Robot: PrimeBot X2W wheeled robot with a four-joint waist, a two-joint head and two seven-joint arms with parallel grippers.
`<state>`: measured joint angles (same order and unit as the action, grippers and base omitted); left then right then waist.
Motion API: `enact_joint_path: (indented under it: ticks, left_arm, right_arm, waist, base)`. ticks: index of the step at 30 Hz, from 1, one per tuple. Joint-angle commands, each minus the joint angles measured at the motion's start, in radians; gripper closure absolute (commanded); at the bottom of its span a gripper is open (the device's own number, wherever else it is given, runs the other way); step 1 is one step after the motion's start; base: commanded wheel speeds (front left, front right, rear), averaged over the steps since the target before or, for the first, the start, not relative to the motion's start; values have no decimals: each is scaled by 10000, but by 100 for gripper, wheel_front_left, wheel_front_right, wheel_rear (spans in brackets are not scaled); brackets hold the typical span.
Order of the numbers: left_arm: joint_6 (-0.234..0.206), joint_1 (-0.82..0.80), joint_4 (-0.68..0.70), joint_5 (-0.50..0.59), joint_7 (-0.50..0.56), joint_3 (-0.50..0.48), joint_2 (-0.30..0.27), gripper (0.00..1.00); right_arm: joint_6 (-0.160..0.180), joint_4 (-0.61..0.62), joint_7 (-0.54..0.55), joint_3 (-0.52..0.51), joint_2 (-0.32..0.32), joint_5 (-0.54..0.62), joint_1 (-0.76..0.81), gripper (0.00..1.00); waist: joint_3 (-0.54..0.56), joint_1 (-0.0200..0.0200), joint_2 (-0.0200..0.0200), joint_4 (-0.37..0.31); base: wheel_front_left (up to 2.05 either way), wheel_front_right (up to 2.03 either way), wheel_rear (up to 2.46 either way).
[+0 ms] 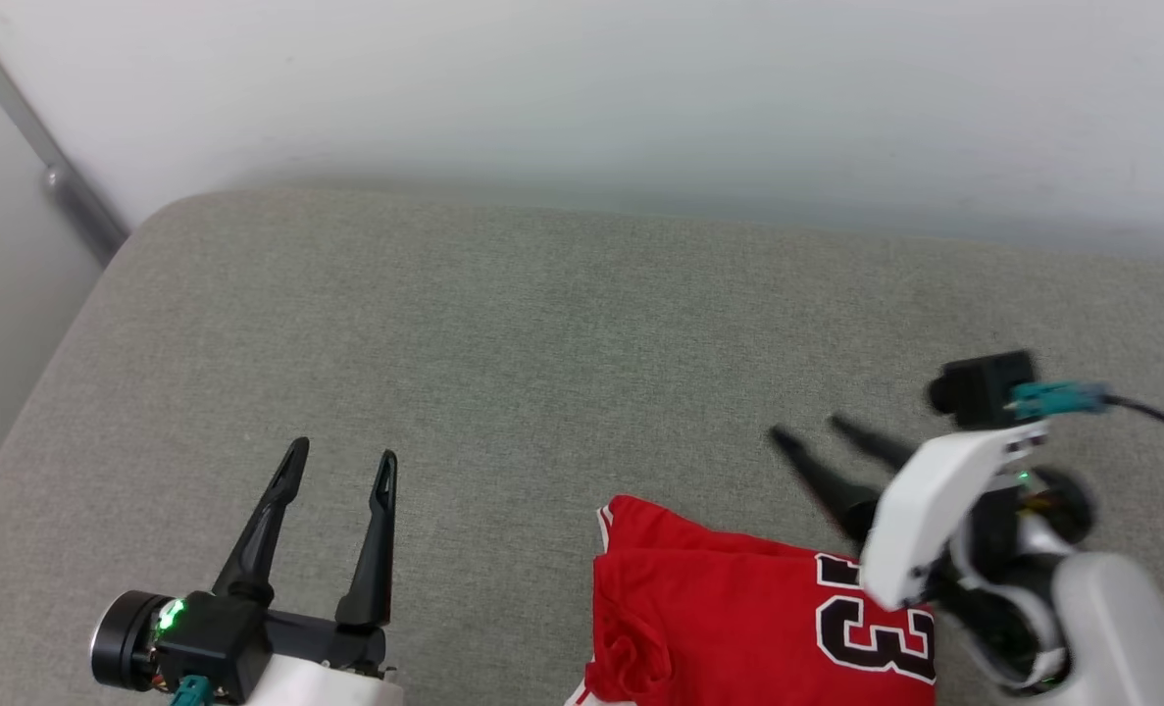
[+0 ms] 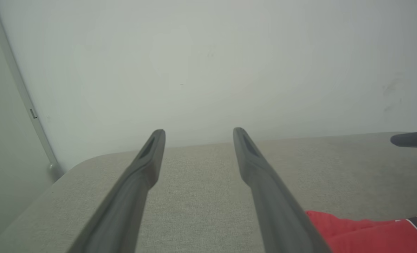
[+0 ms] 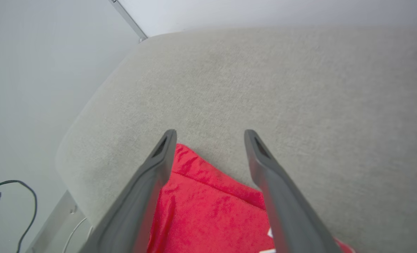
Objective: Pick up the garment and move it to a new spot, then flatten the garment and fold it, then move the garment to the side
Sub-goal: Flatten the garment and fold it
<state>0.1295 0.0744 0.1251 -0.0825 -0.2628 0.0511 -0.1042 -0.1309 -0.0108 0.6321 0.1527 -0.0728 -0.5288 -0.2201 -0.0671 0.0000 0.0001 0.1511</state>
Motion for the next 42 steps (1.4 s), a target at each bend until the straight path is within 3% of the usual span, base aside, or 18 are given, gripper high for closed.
enact_joint_path:
  ticks: [1,6,10,16,22,32,42]
  left_arm:
    - [8,-54,46,-54,-24,-16,37,0]
    - [8,-101,121,-179,-24,-29,78,0]
    - [8,-82,161,-264,-24,-7,74,0]
    - [-1,-7,-11,-509,-24,239,20,0]
    - [-3,16,-60,-550,-24,376,-22,0]
    - [-3,-17,-155,-662,-24,439,-48,0]
    - [-3,-138,-244,-746,-24,433,-116,0]
  right_arm:
    - [4,117,-202,-114,-320,268,-143,0]
    - [4,740,-2088,-509,-1868,1994,33,0]
    - [11,930,-3756,-1423,-2537,2849,588,0]
    - [5,1249,-5943,-2562,-2190,3729,1957,0]
    - [4,1669,-7305,-2967,-1252,3727,3119,0]
    - [5,1890,-8281,-2763,-367,3922,3912,0]
    - [4,1719,-8384,-2597,-283,3893,3794,0]
  waist:
    - [-3,0,-1,-46]
    - [-33,0,-1,-205]
    - [-36,0,-1,-310]
    - [-53,0,-1,-369]
    - [-58,0,-1,-380]
    - [-68,0,-1,-386]
    - [-125,0,-1,-432]
  base:
    - [0,0,0]
    - [0,0,0]
    - [0,0,0]
    - [0,0,0]
    - [0,0,0]
    - [0,0,0]
    - [0,0,0]
